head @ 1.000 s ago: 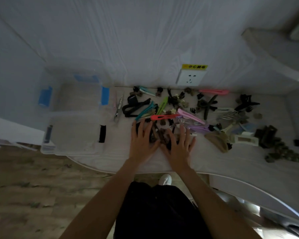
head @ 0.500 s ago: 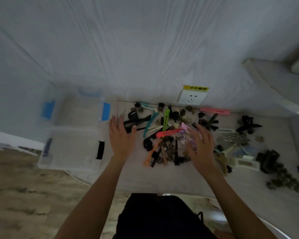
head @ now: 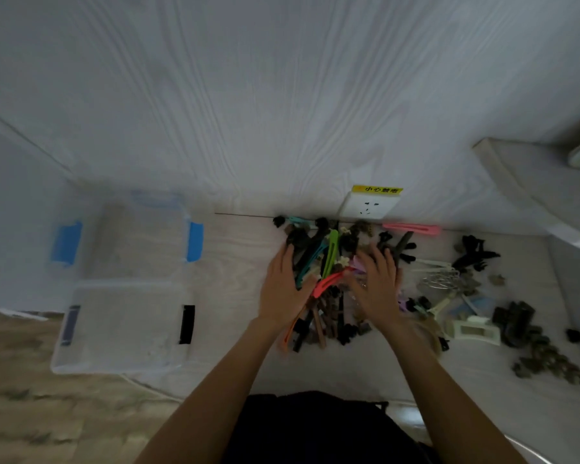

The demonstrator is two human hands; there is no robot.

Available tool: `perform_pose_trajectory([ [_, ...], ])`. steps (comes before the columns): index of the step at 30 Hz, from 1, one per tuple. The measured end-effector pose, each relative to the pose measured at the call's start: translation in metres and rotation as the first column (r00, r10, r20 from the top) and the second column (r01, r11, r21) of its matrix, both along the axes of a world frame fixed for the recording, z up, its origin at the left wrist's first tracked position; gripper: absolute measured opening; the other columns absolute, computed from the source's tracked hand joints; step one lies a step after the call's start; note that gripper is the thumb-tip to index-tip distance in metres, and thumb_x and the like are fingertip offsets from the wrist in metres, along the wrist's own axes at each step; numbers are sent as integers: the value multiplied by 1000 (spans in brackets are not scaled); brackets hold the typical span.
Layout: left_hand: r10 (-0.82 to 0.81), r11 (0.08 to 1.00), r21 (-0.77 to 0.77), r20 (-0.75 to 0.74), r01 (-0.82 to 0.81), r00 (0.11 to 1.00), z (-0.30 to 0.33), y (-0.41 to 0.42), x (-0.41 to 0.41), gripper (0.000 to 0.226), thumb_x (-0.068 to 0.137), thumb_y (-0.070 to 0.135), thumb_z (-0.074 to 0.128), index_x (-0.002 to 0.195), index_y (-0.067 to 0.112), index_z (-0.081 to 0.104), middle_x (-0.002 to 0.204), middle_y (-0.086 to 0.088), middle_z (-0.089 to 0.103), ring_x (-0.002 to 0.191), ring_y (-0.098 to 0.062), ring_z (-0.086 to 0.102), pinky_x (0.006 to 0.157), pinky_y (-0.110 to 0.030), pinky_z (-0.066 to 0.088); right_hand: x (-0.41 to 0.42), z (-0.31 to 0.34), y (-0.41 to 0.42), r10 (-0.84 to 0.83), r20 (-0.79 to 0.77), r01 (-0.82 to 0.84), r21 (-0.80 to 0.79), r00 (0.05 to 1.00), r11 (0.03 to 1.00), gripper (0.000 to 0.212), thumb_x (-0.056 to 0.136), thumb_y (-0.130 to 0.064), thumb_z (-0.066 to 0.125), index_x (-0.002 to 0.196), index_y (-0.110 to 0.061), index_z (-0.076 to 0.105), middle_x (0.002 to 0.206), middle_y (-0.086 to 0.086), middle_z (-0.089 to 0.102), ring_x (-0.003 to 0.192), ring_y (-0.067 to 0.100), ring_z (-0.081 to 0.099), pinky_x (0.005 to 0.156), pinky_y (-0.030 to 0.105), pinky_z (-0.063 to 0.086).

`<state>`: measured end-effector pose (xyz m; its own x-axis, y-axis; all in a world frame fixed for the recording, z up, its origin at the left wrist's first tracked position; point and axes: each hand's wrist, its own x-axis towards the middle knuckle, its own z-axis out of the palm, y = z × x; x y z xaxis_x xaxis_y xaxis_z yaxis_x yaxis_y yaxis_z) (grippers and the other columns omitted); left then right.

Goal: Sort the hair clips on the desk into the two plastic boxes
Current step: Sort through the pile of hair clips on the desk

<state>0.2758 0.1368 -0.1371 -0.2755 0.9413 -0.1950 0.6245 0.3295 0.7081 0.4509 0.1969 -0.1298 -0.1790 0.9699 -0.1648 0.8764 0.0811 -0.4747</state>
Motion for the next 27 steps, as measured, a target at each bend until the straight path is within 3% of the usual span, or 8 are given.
perform_pose_trajectory([
  [3, 46, 995, 91, -100, -37, 994, 6, 6, -9, 70, 83, 51, 52, 135, 7, 40, 142, -16, 40, 130, -31, 35, 109, -39, 33, 8, 5, 3, 28, -17, -26, 111, 999, 993, 60, 77, -52, 35, 124, -20, 54, 144, 8, 40, 138, 31, 25, 109, 60, 12],
  [6, 100, 982, 169, -95, -82, 990, 16, 20, -24, 56, 84, 29, 63, 132, 8, 42, 134, -15, 44, 123, -30, 39, 103, -36, 35, 8, 10, 9, 176, 9, -172, 260, 984, 950, 46, 77, -37, 46, 121, -25, 51, 137, 10, 48, 129, 38, 38, 103, 61, 30],
  [11, -136, 991, -31, -159, 132, 978, 15, 59, -36, 59, 87, 37, 58, 136, 11, 38, 138, -11, 43, 124, -28, 38, 102, -33, 30, -16, 8, -1, 519, 94, -527, 94, 849, 845, 49, 76, -27, 45, 124, -31, 52, 142, 6, 44, 136, 33, 30, 110, 53, 19],
  [16, -164, 986, -24, -252, 164, 954, 17, 60, -34, 45, 87, 36, 58, 124, 10, 49, 127, -13, 51, 117, -29, 42, 96, -35, 37, -7, 6, -3, 537, 71, -540, 25, 840, 841, 37, 80, -19, 54, 116, -22, 63, 136, 7, 52, 131, 31, 39, 111, 55, 27],
  [19, -105, 991, 49, -246, 121, 963, 23, 52, -34, 42, 89, 35, 56, 123, 11, 49, 123, -10, 55, 114, -28, 47, 91, -35, 41, 13, 17, -8, 361, -110, -336, 198, 926, 921, 31, 82, -8, 56, 111, -14, 64, 127, 12, 58, 123, 28, 47, 103, 42, 39],
  [21, -41, 994, 96, -186, 60, 982, 31, 46, -33, 42, 88, 36, 57, 122, 13, 48, 120, -8, 56, 108, -26, 52, 86, -34, 43, 32, 24, 0, 158, -105, -125, 265, 982, 956, 36, 82, -10, 54, 118, -11, 60, 126, 18, 55, 116, 32, 48, 96, 41, 44],
  [24, 20, 990, 142, -58, -11, 998, 48, 35, -27, 40, 84, 33, 64, 116, 15, 50, 118, -5, 53, 99, -19, 56, 78, -31, 46, 47, 29, 27, -67, 94, 58, 97, 993, 994, 59, 85, -22, 59, 139, -21, 36, 144, 23, 29, 125, 44, 36, 99, 50, 39],
  [27, -9, 991, 136, -39, 14, 999, 60, 22, -22, 42, 80, 31, 70, 114, 16, 50, 114, -3, 52, 92, -8, 49, 75, -23, 40, 42, 28, 45, -28, 233, 43, -61, 972, 997, 73, 86, -29, 63, 145, -29, 20, 153, 21, 6, 129, 45, 29, 96, 52, 40],
])
